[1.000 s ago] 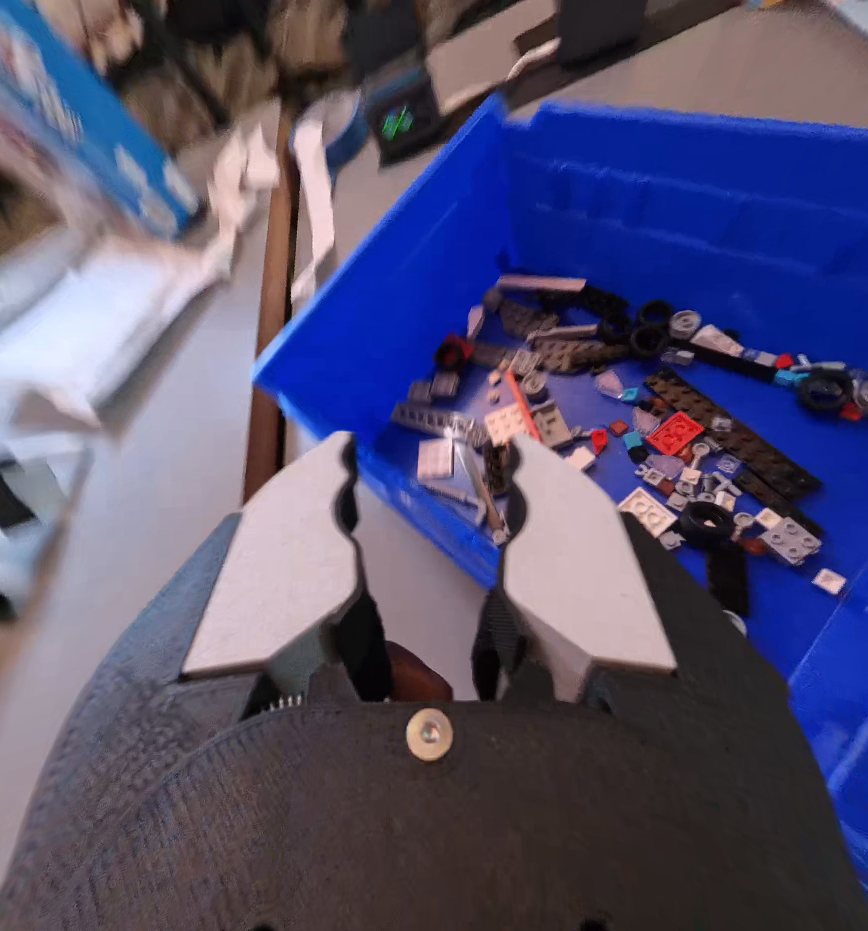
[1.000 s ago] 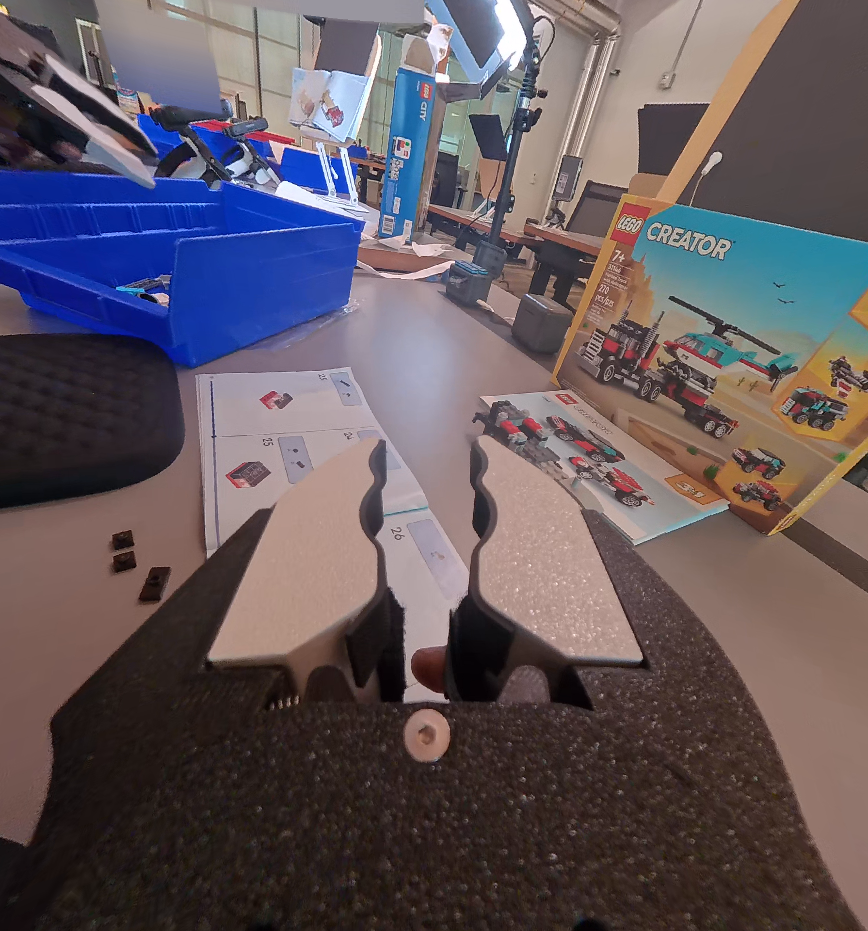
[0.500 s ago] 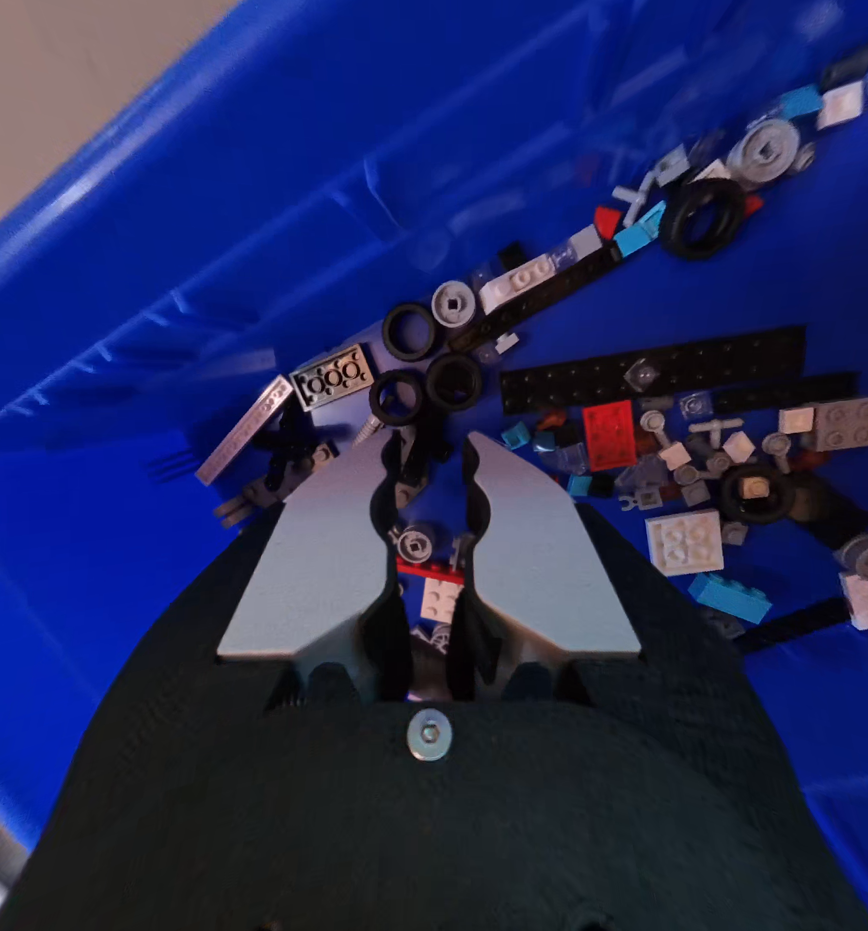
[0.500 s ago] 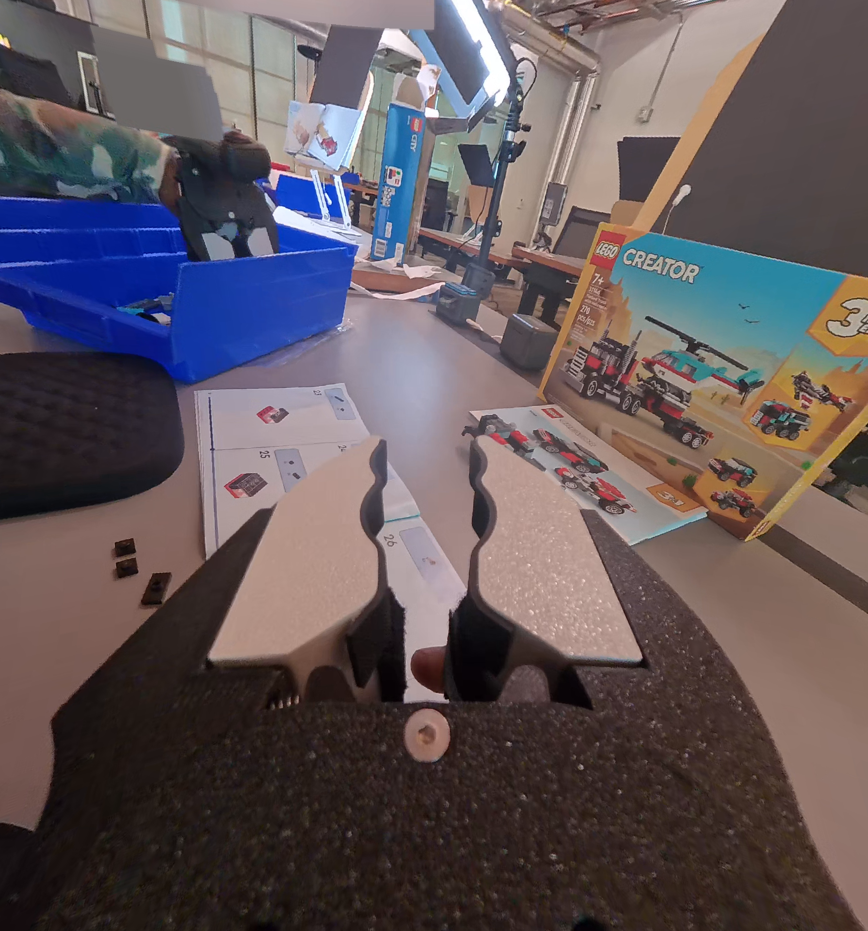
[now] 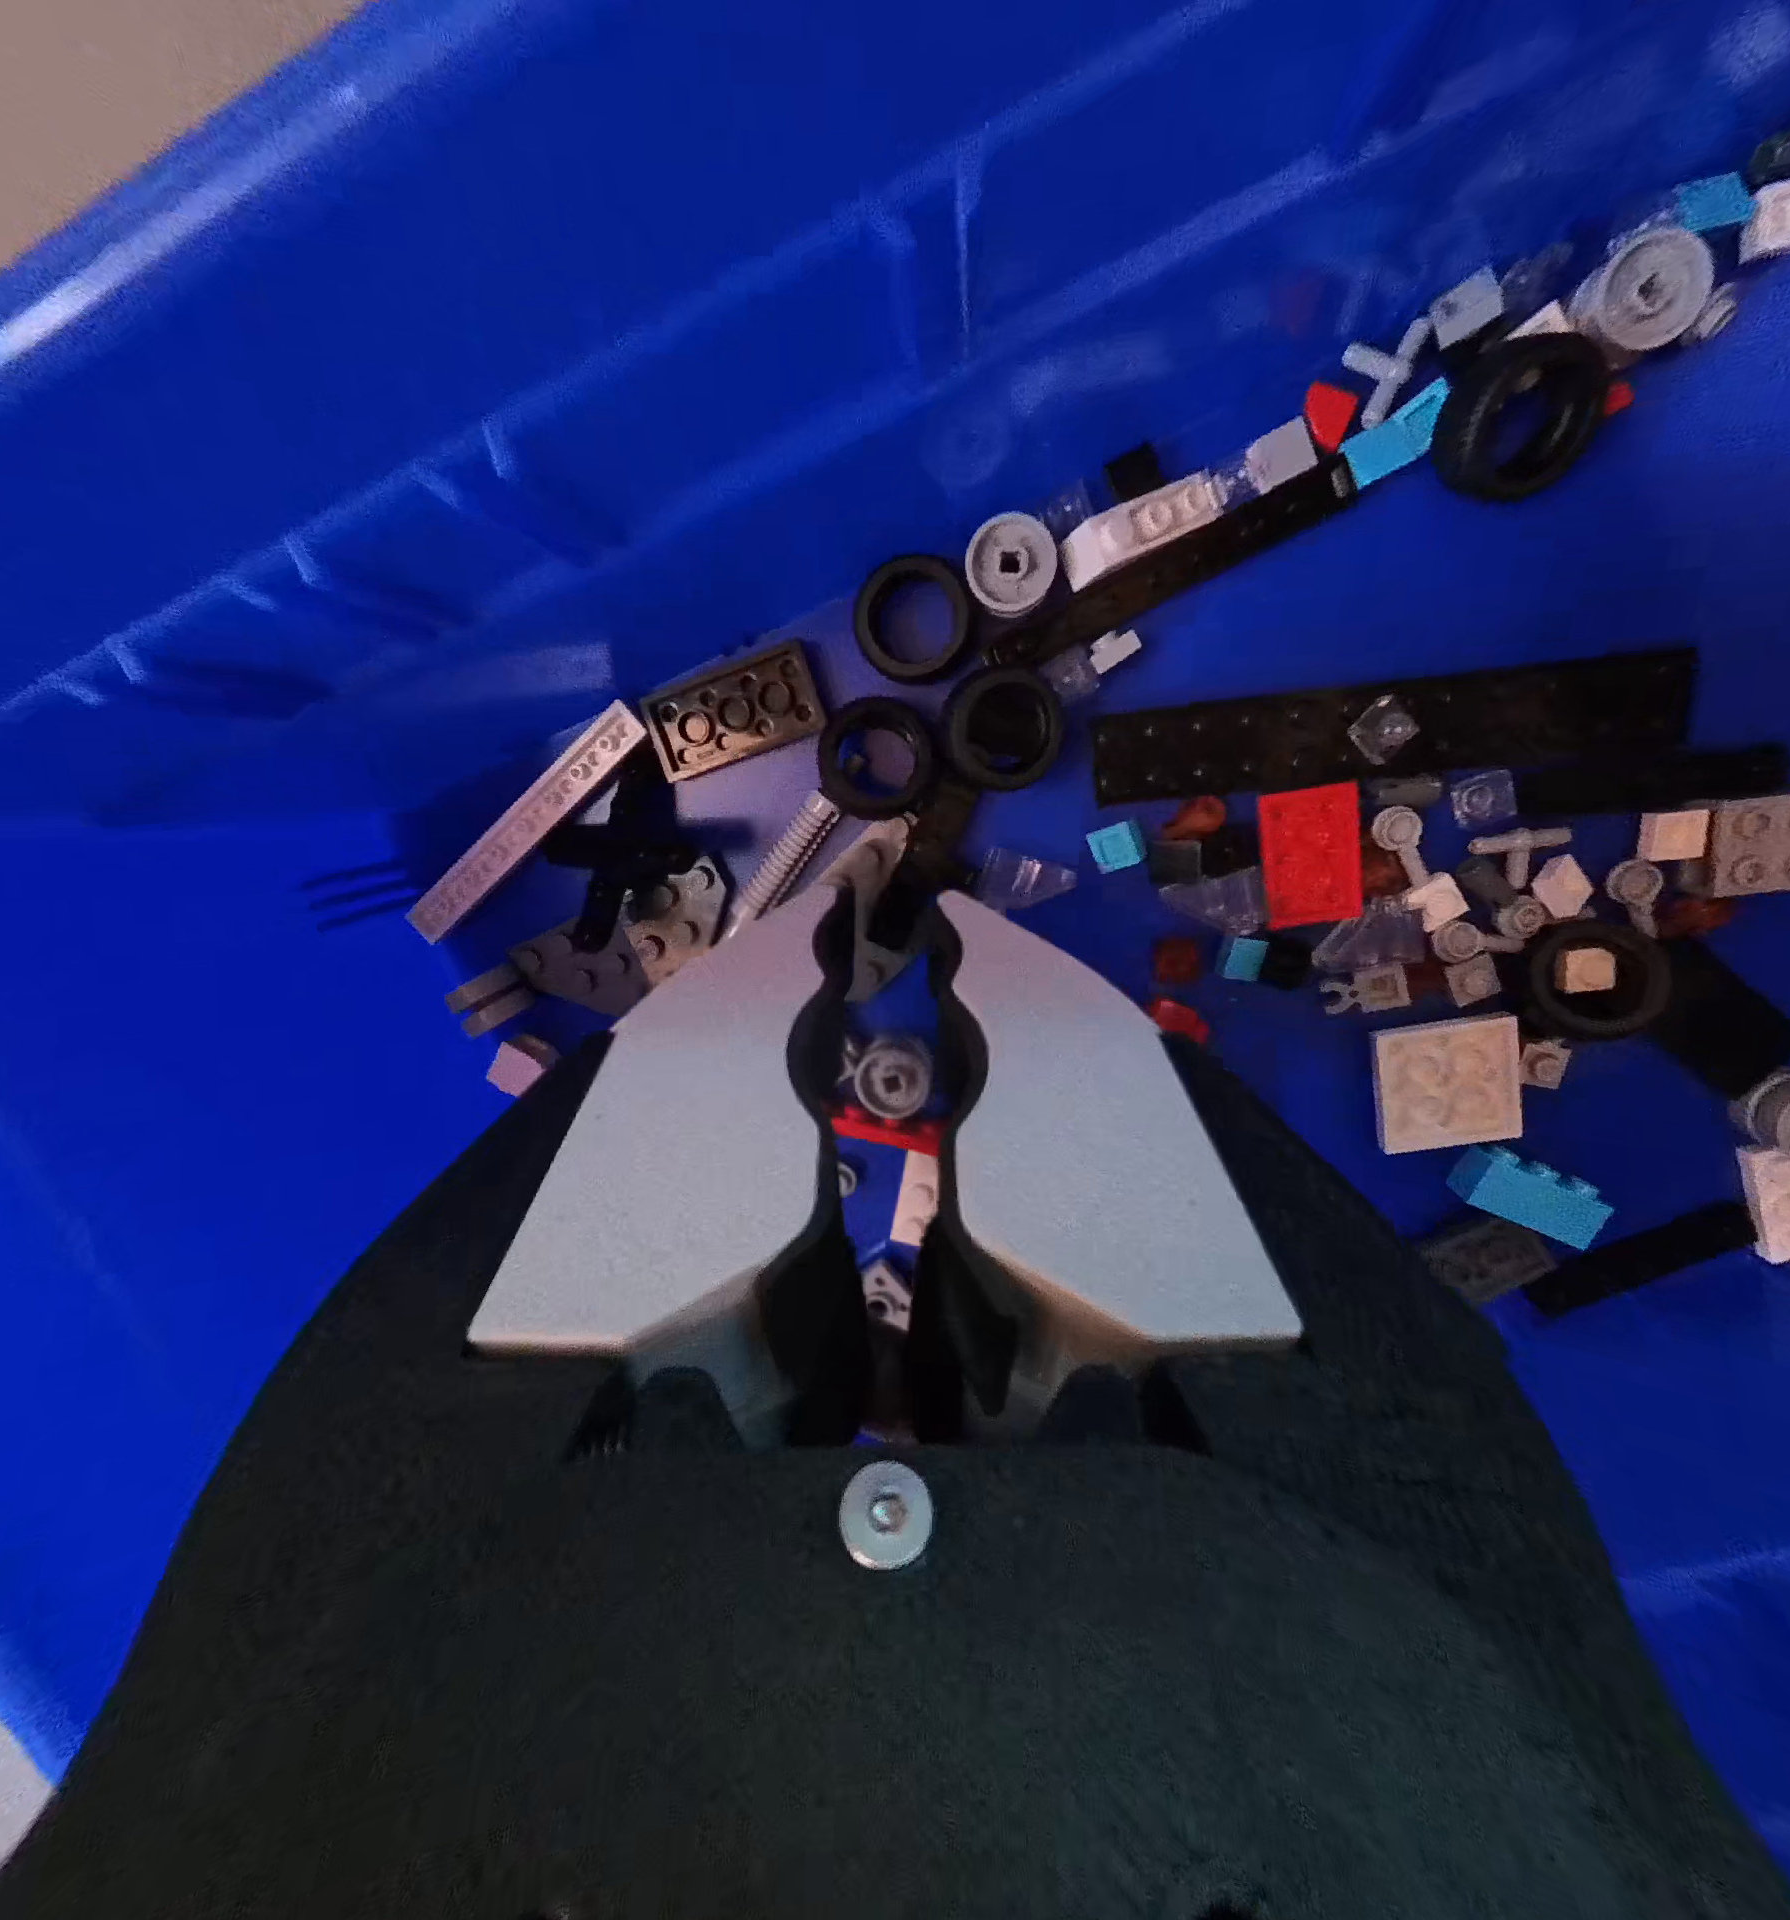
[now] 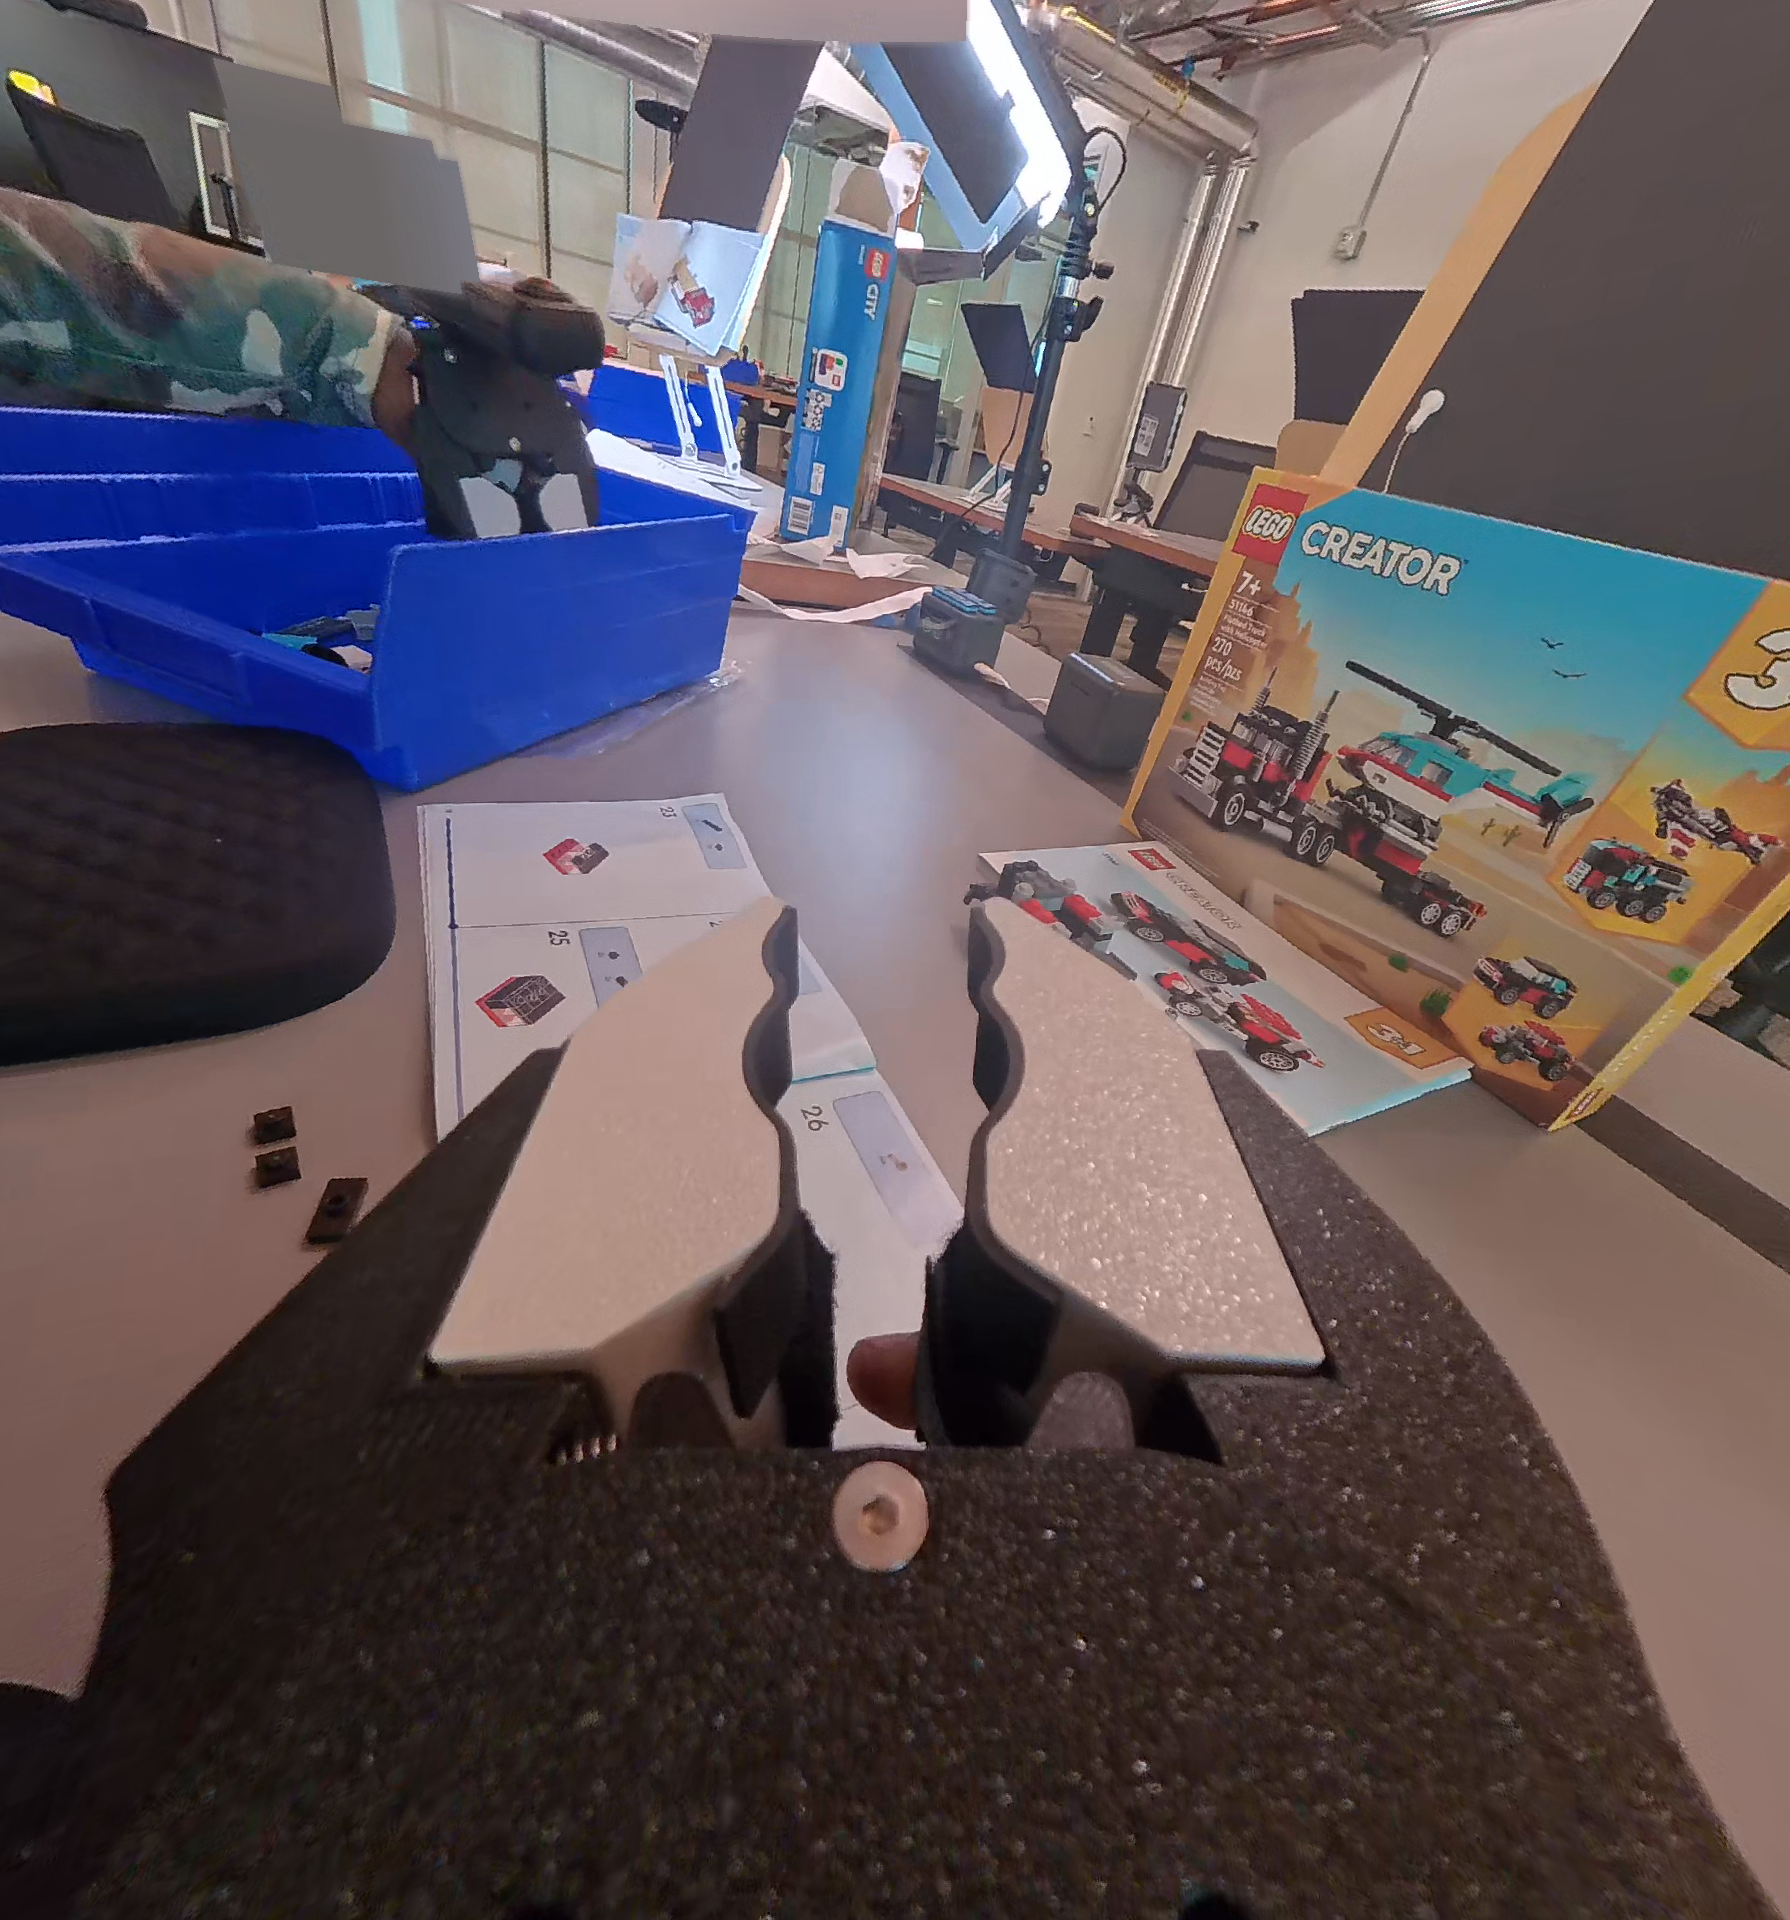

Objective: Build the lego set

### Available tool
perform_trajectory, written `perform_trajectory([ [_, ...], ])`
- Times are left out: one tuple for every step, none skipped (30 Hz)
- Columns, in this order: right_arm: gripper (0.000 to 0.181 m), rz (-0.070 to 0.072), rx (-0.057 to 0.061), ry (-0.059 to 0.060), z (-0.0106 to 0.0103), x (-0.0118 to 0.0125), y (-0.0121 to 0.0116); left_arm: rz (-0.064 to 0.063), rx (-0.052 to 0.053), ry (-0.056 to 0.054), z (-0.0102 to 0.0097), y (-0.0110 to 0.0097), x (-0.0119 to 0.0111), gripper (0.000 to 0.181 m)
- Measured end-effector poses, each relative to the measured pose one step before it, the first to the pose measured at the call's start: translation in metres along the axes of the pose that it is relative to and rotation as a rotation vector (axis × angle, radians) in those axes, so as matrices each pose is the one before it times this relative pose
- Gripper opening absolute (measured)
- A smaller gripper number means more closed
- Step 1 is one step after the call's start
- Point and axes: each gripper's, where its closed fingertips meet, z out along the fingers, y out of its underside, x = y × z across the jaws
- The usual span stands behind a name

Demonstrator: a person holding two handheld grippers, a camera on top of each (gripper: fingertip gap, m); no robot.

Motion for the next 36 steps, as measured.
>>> perform_trajectory([
  [0.031,-0.0007,-0.0026,0.001,-0.00008,0.00007,0.00042,0.0036,0.0168,0.0086,0.00117,-0.00268,0.00048,0.014],
  [0.031,-0.0008,-0.002,0.0015,-0.00004,0.00024,0.00036,0.0118,0.0074,0.0059,0.00163,-0.00177,0.00091,0.016],
  [0.031,0.0,-0.0003,0.0016,-0.00012,0.00028,0.00015,0.019,-0.0099,0.0007,0.00202,0.00063,0.00089,0.016],
  [0.031,0.001,0.0003,0.0007,-0.00009,0.00031,0.00002,0.0197,-0.0257,-0.0011,0.00193,0.00293,0.00041,0.014],
  [0.031,0.0012,0.0006,-0.0005,0.00003,0.00005,-0.00004,0.01,-0.0154,-0.0061,0.00062,0.00149,-0.00085,0.013],
  [0.031,0.0003,0.0004,-0.0008,0.00002,-0.00002,-0.00003,0.0024,-0.0064,-0.0018,-0.00016,0.00054,-0.00043,0.009],
  [0.031,-0.0007,-0.0006,-0.0007,-0.00004,-0.00014,0.00006,0.0004,-0.0093,0.0054,-0.00024,0.00096,0.00108,0.009],
  [0.031,-0.0007,-0.0016,0.0001,-0.00001,-0.00003,0.00018,-0.0016,-0.0061,0.0023,-0.00148,0.0007,0.00142,0.009],
  [0.031,0.0,-0.0014,0.0005,-0.0002,0.00013,0.0003,-0.001,0.0,0.001,-0.00309,0.00017,0.00209,0.009],
  [0.031,0.0009,-0.0003,0.0004,-0.00013,0.00017,0.00018,-0.0006,0.0097,0.0073,-0.00457,-0.0008,0.00383,0.009],
  [0.031,0.0014,0.0016,-0.0003,-0.0001,0.00015,-0.00015,0.0012,0.0152,0.024,-0.00524,-0.00128,0.00701,0.009],
  [0.031,0.0016,0.0026,-0.0008,-0.00003,0.00009,-0.00037,0.0021,0.0112,0.0377,-0.00462,-0.00083,0.0096,0.009],
  [0.031,0.0018,0.0011,-0.0019,0.00016,-0.00008,-0.00009,-0.0013,-0.0024,0.0344,-0.00307,0.00081,0.00928,0.009],
  [0.031,0.0017,-0.0017,-0.0037,0.00047,-0.00039,0.00035,-0.0063,-0.0162,0.0232,-0.00143,0.00256,0.00706,0.009],
  [0.031,0.0008,-0.0034,-0.0044,0.00046,-0.00061,0.00053,-0.0109,-0.0177,0.0121,-0.00048,0.00272,0.00454,0.01],
  [0.031,-0.0013,-0.0033,-0.0043,0.00058,-0.00073,0.00047,-0.0146,-0.0059,0.0081,-0.0001,0.00113,0.0028,0.011],
  [0.031,-0.0031,-0.0027,-0.0035,0.00034,-0.00079,0.00022,-0.0175,0.0075,0.0158,-0.00046,-0.00046,0.00281,0.013],
  [0.031,-0.0034,-0.0025,-0.0012,0.00006,-0.00048,0.00021,-0.0178,0.0108,0.0167,-0.00131,-0.00091,0.00242,0.015],
  [0.031,-0.0029,-0.0026,0.0017,-0.00016,0.00004,0.00026,-0.0148,0.0046,-0.001,-0.0028,-0.00012,-0.00042,0.019],
  [0.031,-0.0016,-0.0016,0.0037,-0.00051,0.00045,0.0003,-0.0114,-0.0039,-0.0241,-0.00489,0.00147,-0.00335,0.024],
  [0.031,0.0007,0.0015,0.0041,-0.00071,0.00074,-0.00021,-0.0096,-0.0046,-0.0432,-0.00721,0.0022,-0.00579,0.028],
  [0.031,0.0026,0.0054,0.0035,-0.00075,0.00085,-0.00086,-0.011,0.0095,-0.0543,-0.00955,0.00092,-0.00687,0.028],
  [0.031,0.0038,0.0078,0.0034,-0.00069,0.00086,-0.00115,-0.0179,0.0274,-0.0596,-0.01133,-0.00112,-0.00716,0.028],
  [0.031,0.0051,0.0074,0.003,-0.00061,0.00078,-0.0009,-0.0319,0.0349,-0.069,-0.01279,-0.00204,-0.008,0.028],
  [0.031,0.0057,0.0046,0.0013,-0.00022,0.00064,-0.00052,-0.0514,0.0328,-0.0853,-0.01349,-0.00131,-0.01006,0.028],
  [0.031,0.004,0.0024,-0.0009,-0.00005,0.00007,-0.00023,-0.0709,0.0268,-0.1016,-0.0134,0.00028,-0.01199,0.028],
  [0.031,0.0014,0.0002,-0.001,0.00021,-0.00004,0.0001,-0.0822,0.0213,-0.1032,-0.01234,0.00196,-0.0115,0.031],
  [0.031,-0.0007,-0.0029,-0.0018,0.0005,-0.00038,0.00055,-0.0858,0.0195,-0.0906,-0.01102,0.00352,-0.00877,0.035],
  [0.031,-0.0016,-0.0053,-0.0034,0.00084,-0.00061,0.00093,-0.0832,0.0217,-0.0772,-0.00967,0.00467,-0.00574,0.039],
  [0.031,-0.0009,-0.0057,-0.0039,0.00091,-0.00082,0.00097,-0.0734,0.0254,-0.0634,-0.00842,0.0053,-0.00303,0.042],
  [0.031,0.0,-0.0048,-0.0046,0.00087,-0.0008,0.00097,-0.0618,0.0268,-0.0478,-0.0073,0.00597,-0.00002,0.046],
  [0.031,0.0005,-0.0043,-0.0045,0.00091,-0.0008,0.0008,-0.0548,0.0224,-0.0389,-0.00632,0.00695,0.0014,0.049],
  [0.031,-0.0001,-0.0039,-0.004,0.00064,-0.00077,0.00054,-0.0538,0.0131,-0.0388,-0.00547,0.00828,0.00141,0.051],
  [0.031,-0.0022,-0.0024,-0.0018,0.00047,-0.00064,0.00028,-0.0564,0.0027,-0.0372,-0.00438,0.00931,0.00098,0.053],
  [0.031,-0.0031,-0.0009,0.001,0.00017,-0.0002,-0.0001,-0.0542,-0.0086,-0.0254,-0.00302,0.01002,0.00191,0.058],
  [0.031,-0.0026,0.0006,0.0014,0.00007,-0.00001,-0.00026,-0.0416,-0.018,-0.0095,-0.00215,0.01056,0.00351,0.063],
])
